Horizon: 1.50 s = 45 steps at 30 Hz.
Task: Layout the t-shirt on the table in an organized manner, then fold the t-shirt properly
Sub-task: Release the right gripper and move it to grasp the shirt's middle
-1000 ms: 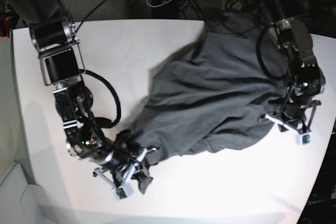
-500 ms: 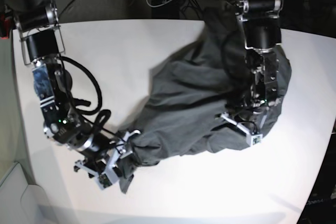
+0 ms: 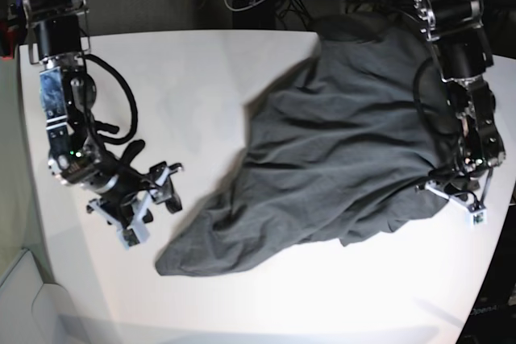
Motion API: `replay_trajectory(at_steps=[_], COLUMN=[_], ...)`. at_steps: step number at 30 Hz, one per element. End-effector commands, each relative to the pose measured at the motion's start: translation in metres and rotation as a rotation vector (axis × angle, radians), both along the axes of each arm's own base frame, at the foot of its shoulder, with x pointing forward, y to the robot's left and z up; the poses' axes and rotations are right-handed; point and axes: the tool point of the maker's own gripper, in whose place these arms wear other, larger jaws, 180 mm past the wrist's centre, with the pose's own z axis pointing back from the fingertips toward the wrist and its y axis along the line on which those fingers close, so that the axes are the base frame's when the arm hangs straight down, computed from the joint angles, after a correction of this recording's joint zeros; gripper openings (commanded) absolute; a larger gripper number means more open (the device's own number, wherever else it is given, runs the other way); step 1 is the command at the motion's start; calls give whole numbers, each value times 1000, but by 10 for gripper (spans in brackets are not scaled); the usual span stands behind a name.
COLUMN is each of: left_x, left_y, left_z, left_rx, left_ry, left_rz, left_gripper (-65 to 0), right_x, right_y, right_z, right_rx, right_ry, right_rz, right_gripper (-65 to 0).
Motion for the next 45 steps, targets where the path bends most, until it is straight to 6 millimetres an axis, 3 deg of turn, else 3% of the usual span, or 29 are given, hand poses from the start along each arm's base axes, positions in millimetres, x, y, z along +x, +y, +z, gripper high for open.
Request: replay_trajectory(at_steps=[1, 6, 8, 10, 12, 16, 22, 27, 31, 33, 38, 42, 45], left_x=[16, 25, 26, 27, 22, 15, 2, -12, -19, -19, -22, -32, -35], left_y=[0, -36, -58, -87, -109, -138, -138, -130, -125, -125, -125, -125, -115], left_z=[30, 57, 54, 43, 20, -16, -55, -73, -83, -84, -86, -98, -100], left_rx=[23, -7, -37, -55, -65, -57, -70, -65, -64, -65, -67, -74, -65], left_ry=[-74, -133, -118, -92, -48, 5, 88, 138, 170, 175, 185, 215, 228], left_rz=[-13, -61, -89, -141, -189, -266, -268, -258, -251, -251, -251, -254, -245], left_gripper=[-647, -647, -647, -647, -647, -647, -647, -647, -647, -647, -647, -647, -647], right_x=[5, -24, -36, -49, -62, -87, -106, -121, -122, -116, -88, -61, -44], right_y=[5, 20, 28, 32, 42, 49, 67, 110, 149, 165, 179, 187, 195], right_z=[13, -21, -34, -47, -57, -77, -88, -88, -83, -84, -89, -64, -43], right_rx=[26, 42, 64, 74, 103, 124, 175, 176, 197, 227, 265, 297, 301], right_ry=[-36, 90, 125, 163, 197, 258, 288, 297, 272, 270, 269, 177, 110], right_rz=[2, 12, 13, 14, 16, 14, 20, 183, 333, 351, 331, 331, 362], right_gripper=[-290, -290, -290, -290, -290, -290, -290, -291, -291, -291, -291, -298, -364])
